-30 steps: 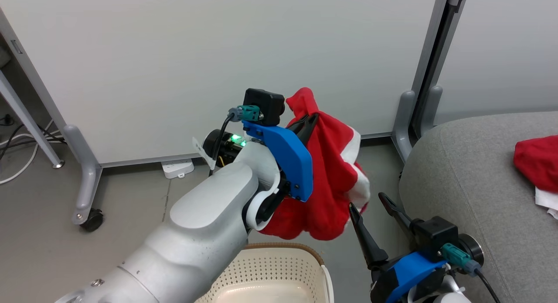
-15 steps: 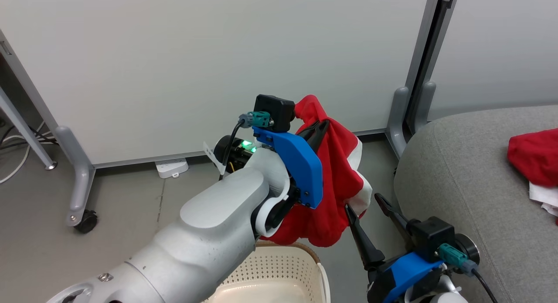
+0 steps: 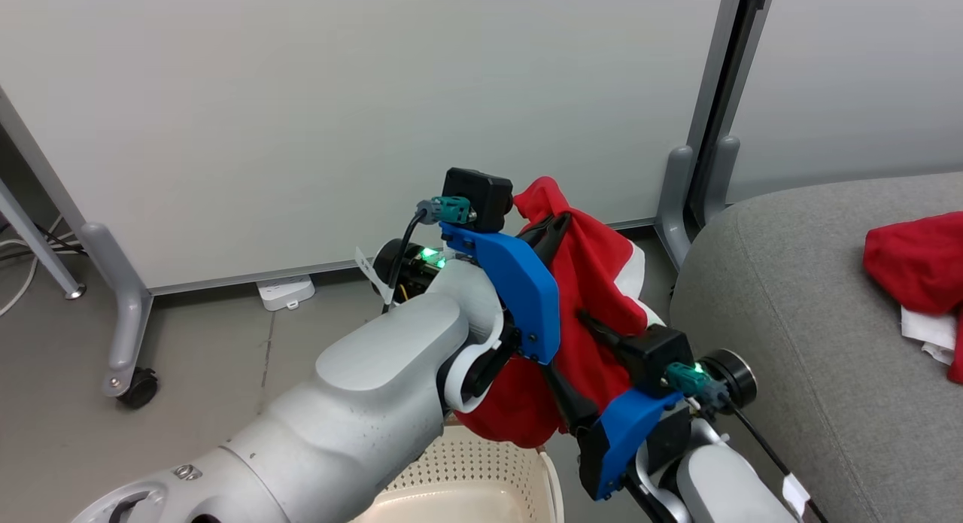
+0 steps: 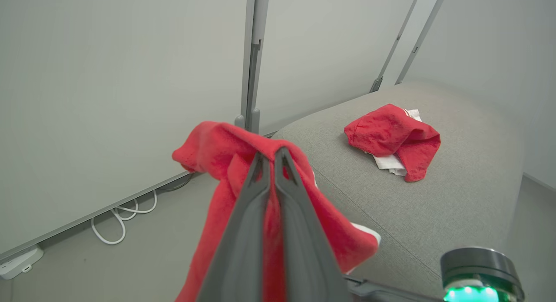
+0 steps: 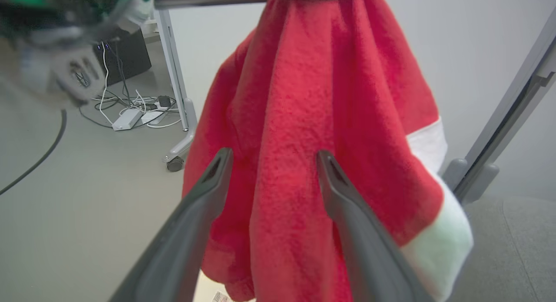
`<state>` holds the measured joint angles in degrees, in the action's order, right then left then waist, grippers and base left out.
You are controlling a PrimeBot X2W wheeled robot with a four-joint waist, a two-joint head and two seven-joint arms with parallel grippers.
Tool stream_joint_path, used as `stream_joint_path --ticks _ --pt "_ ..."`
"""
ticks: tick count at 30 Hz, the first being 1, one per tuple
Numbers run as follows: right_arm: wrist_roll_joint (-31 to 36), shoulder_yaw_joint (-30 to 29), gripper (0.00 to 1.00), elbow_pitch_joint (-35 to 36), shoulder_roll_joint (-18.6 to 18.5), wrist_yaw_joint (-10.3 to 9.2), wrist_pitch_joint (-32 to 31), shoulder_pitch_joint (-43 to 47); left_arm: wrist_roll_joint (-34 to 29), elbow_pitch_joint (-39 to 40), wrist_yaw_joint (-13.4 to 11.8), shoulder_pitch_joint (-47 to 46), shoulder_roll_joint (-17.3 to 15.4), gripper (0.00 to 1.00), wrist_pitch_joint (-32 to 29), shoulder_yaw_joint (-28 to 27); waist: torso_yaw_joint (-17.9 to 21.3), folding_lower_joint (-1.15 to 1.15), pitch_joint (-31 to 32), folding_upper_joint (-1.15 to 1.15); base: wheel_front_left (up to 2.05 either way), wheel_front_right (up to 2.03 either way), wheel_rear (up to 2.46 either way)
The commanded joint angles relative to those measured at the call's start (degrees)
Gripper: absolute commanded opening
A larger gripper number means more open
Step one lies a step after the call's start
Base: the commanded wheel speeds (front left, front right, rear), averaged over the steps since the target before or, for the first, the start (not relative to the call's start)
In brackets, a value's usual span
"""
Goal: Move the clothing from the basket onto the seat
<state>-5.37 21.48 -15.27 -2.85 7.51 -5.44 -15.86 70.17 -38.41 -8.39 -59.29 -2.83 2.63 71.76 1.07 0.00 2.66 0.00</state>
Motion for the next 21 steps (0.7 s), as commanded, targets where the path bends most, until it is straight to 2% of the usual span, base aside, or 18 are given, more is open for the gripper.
stream_joint_path --ticks 1,8,15,16,17,18,21 --pt "0.1 0.3 1.0 -1.2 -0.1 -0.05 0.4 -1.5 0.3 0.2 0.2 -0.7 -0.1 0.0 0.3 0.2 0.0 0.0 0.1 0.0 0.0 0.0 0.0" --pt "2.6 -0.3 1.0 -12.2 -0.1 -0.05 2.3 -9.2 1.7 1.9 0.0 -0.4 -0.1 0.0 0.4 1.1 -0.2 0.0 0.7 0.0 0.0 0.0 0.0" --pt "0.2 2.6 1.0 -21.0 -0.1 -0.05 4.0 -14.8 2.4 3.1 -0.3 0.4 -0.1 0.0 0.3 1.6 -0.7 0.0 1.1 0.0 0.0 0.0 0.0" --pt "-0.4 3.2 0.67 -22.1 -0.1 -0.05 3.6 -15.3 2.4 3.2 -0.2 0.5 -0.1 0.0 0.2 1.6 -0.8 0.0 1.2 0.0 0.0 0.0 0.0" --pt "-0.9 3.8 0.26 -23.0 -0.1 -0.05 3.8 -15.9 2.4 3.2 -0.2 0.5 -0.1 0.0 0.2 1.6 -0.8 0.0 1.1 0.0 0.0 0.0 0.0" --pt "-1.3 4.2 0.0 -23.6 -0.1 -0.05 4.3 -16.5 2.4 3.2 -0.2 0.6 -0.1 0.0 0.1 1.7 -0.8 0.0 1.1 0.0 0.0 0.0 0.0" --pt "-2.4 5.2 0.0 -25.2 -0.1 -0.05 5.0 -17.4 2.4 3.1 -0.3 0.6 -0.1 0.0 0.1 1.7 -0.9 0.0 1.0 0.0 0.0 0.0 0.0"
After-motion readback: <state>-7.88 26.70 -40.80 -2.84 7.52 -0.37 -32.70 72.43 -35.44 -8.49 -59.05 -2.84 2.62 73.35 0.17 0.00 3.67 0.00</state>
